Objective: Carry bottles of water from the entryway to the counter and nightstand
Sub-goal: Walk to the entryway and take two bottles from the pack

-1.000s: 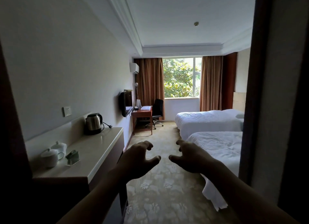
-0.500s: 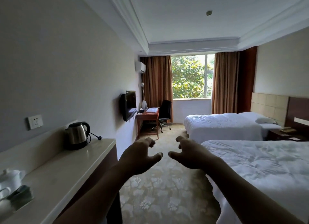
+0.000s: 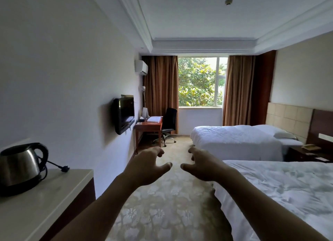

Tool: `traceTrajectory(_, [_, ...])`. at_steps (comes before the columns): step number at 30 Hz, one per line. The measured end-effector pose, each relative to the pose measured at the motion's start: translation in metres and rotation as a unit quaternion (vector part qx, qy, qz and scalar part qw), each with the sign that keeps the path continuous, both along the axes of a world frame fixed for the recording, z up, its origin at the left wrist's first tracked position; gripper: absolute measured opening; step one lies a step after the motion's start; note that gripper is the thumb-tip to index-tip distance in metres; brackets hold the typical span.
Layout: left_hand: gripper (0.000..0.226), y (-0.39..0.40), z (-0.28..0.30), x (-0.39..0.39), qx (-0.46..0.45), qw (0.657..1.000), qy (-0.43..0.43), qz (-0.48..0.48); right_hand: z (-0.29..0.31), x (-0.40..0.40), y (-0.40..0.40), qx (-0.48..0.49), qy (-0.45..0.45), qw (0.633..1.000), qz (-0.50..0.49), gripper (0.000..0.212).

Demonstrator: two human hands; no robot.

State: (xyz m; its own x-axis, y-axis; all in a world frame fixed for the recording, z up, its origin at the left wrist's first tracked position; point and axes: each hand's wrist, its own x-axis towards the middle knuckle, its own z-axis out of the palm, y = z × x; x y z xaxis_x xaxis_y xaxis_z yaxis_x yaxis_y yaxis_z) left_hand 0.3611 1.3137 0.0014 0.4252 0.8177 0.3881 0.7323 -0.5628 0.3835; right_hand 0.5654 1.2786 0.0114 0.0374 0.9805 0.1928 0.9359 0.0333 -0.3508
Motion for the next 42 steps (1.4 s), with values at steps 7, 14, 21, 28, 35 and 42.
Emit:
traceTrajectory(7, [0.057, 0.193, 0.029, 0.042, -0.009, 1.000, -0.015, -0.020, 0.031, 0.038, 0.183, 0.020, 0.014, 1.000, -0.018, 0.074])
traceTrajectory(14, [0.054, 0.339, 0.018, 0.092, -0.020, 0.999, -0.019, -0.018, 0.018, 0.091, 0.332, 0.010, 0.018, 0.999, -0.026, 0.073])
traceTrajectory(21, [0.052, 0.498, -0.001, 0.163, -0.021, 1.000, -0.002, -0.006, -0.004, 0.159, 0.499, 0.017, 0.023, 1.000, -0.011, 0.073])
traceTrajectory(28, [0.048, 0.670, 0.030, 0.252, -0.003, 1.000, -0.002, 0.010, 0.022, 0.245, 0.670, 0.020, 0.032, 0.999, 0.007, 0.069])
traceTrajectory(35, [0.052, 0.806, 0.047, 0.307, -0.004, 1.000, -0.008, -0.003, 0.038, 0.296, 0.806, 0.026, 0.014, 1.000, 0.006, 0.065])
traceTrajectory(42, [0.053, 0.951, 0.024, 0.339, -0.004, 1.000, -0.007, -0.014, 0.014, 0.326, 0.944, 0.022, 0.015, 1.000, 0.002, 0.066])
